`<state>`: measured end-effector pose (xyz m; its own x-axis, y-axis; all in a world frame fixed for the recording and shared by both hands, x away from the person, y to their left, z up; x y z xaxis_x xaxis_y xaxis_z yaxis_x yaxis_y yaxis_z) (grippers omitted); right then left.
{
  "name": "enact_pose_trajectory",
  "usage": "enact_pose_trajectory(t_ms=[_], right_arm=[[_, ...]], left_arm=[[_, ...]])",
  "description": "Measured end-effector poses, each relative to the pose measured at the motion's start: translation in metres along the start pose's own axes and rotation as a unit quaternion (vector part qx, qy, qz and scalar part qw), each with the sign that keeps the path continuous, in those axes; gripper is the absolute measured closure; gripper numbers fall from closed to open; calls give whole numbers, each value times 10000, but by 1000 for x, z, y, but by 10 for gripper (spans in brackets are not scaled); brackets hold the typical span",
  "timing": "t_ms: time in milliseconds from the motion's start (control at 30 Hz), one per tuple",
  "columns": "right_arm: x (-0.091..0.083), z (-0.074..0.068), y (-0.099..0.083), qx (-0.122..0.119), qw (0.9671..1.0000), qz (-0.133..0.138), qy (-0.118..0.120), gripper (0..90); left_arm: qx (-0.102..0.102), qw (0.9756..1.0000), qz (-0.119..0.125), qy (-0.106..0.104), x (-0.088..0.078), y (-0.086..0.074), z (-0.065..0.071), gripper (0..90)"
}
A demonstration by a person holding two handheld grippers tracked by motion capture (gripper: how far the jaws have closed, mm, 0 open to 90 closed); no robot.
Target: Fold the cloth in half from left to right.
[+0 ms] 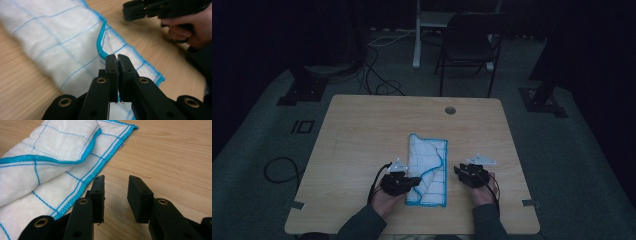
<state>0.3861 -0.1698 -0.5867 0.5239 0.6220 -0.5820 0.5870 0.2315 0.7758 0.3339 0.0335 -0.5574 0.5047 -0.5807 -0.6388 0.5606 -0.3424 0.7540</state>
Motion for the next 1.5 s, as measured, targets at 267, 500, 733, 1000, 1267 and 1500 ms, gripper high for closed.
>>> enact_pose_trajectory(t_ms=[267, 500, 733, 1000, 1267, 1500], right_arm=[[0, 0, 0, 4, 10000, 7, -2, 673], [-1, 1, 0, -5, 10000, 10, -11, 673], [1, -1, 4, -45, 10000, 49, -11, 674], [8, -11, 13, -288, 9995, 55, 99, 752], [25, -17, 29, -492, 9987, 26, 144, 799], [40, -14, 46, -429, 9990, 56, 144, 800]], left_arm=[[212, 9989, 111, -411, -3, 14, 25, 806], [259, 9967, 259, -720, -10, 13, 31, 646], [270, 9987, 123, -406, -12, 5, 19, 648], [275, 9996, -100, -3, -9, -18, 1, 651], [365, 9985, -267, 311, -6, -37, -6, 650], [509, 9964, -369, 577, -2, -47, -8, 661]])
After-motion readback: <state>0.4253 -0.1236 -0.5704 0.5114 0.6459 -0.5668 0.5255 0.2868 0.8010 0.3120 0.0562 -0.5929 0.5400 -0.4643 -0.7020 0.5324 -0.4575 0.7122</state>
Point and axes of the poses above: each handheld gripper's, and its own axes: x roughly forward along the jaws, y roughly out of its top, z roughly to its right, the point moved 8 cm from there along x, roughly forward along the jaws, and after that the axes turned 13 degrees about y, right-handed, at the moved point
